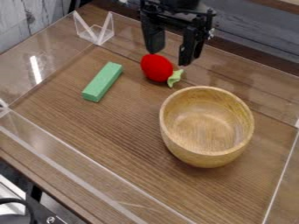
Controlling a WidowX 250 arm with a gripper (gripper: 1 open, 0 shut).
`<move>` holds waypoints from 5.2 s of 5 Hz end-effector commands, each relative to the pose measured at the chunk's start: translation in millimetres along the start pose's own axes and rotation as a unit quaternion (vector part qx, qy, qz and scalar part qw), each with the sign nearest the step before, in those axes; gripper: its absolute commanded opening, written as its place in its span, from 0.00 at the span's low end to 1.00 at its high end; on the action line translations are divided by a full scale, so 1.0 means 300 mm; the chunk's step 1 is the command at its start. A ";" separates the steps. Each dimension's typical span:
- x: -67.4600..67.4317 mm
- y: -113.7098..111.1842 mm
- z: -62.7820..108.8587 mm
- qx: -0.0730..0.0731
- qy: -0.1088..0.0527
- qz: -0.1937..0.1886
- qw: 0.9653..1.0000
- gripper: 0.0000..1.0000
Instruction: Move the red object to the right side of the table
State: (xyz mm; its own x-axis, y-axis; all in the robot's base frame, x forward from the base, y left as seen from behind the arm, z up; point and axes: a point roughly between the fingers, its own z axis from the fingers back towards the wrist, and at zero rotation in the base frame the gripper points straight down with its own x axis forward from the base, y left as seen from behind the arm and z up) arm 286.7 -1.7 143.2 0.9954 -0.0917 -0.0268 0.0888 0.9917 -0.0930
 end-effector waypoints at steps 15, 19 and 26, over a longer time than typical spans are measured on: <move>0.046 0.011 0.018 0.026 -0.080 0.026 0.996 1.00; 0.165 0.182 -0.091 0.039 -0.110 0.202 0.972 1.00; 0.263 0.248 -0.256 0.056 -0.101 0.244 0.963 1.00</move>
State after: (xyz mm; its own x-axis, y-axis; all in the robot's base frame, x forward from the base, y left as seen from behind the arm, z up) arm 358.8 55.0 39.7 0.9125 0.3980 0.0949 -0.4000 0.9165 0.0030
